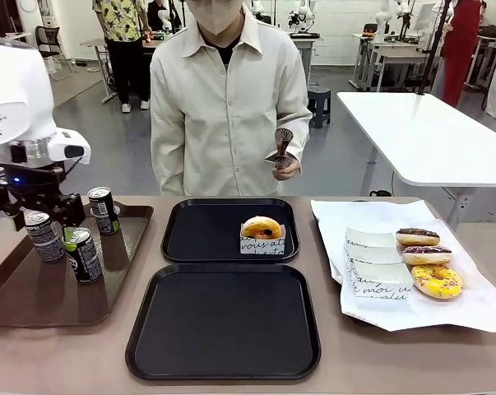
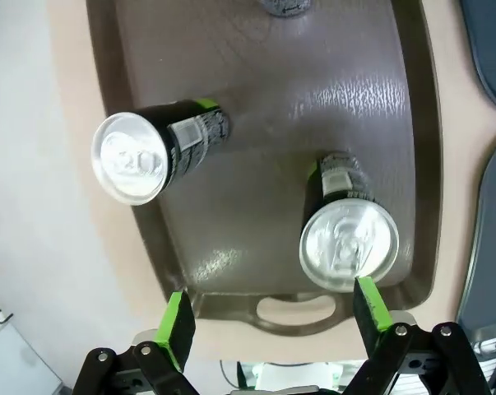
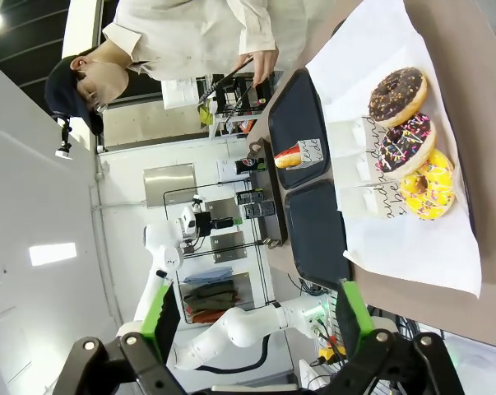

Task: Set up donuts and drinks on trays.
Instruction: Pick up one Pepsi coke and place it on the Flat Tray.

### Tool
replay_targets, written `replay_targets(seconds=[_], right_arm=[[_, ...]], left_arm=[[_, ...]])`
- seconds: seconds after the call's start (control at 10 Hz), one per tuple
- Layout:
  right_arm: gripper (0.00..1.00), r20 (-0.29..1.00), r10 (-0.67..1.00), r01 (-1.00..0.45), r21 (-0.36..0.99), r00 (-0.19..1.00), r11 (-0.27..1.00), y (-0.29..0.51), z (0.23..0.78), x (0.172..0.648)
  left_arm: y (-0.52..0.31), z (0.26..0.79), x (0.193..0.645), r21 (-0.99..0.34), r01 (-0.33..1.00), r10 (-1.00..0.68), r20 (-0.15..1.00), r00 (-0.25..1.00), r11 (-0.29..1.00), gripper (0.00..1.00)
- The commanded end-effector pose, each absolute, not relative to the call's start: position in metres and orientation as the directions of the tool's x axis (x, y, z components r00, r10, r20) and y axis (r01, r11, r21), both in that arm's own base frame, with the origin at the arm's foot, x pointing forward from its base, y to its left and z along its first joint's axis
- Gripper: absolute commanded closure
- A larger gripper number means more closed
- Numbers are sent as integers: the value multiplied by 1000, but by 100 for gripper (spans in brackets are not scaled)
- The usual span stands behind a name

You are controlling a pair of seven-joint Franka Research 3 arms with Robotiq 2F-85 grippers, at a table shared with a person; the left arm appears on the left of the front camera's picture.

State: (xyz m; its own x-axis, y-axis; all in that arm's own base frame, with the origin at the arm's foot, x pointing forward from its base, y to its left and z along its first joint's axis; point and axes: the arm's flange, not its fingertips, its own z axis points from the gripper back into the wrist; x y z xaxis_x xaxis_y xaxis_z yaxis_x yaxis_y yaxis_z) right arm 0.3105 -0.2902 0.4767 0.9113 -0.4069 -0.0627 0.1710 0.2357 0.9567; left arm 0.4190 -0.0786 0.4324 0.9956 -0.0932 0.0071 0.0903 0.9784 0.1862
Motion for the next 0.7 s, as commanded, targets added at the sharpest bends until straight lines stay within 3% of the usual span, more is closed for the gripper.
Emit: replay_targets(seconds=[0.0,0.6], right_arm=[[0,-61,-409,164,961,910,222,-291,476,311],[0,-61,-409,164,961,910,222,-291,476,311]], left_arm=[[-87,428,431,86,21,-22,14,1000,996,0],[-98,425,428,-10,-37,36,-10,999,999,0]])
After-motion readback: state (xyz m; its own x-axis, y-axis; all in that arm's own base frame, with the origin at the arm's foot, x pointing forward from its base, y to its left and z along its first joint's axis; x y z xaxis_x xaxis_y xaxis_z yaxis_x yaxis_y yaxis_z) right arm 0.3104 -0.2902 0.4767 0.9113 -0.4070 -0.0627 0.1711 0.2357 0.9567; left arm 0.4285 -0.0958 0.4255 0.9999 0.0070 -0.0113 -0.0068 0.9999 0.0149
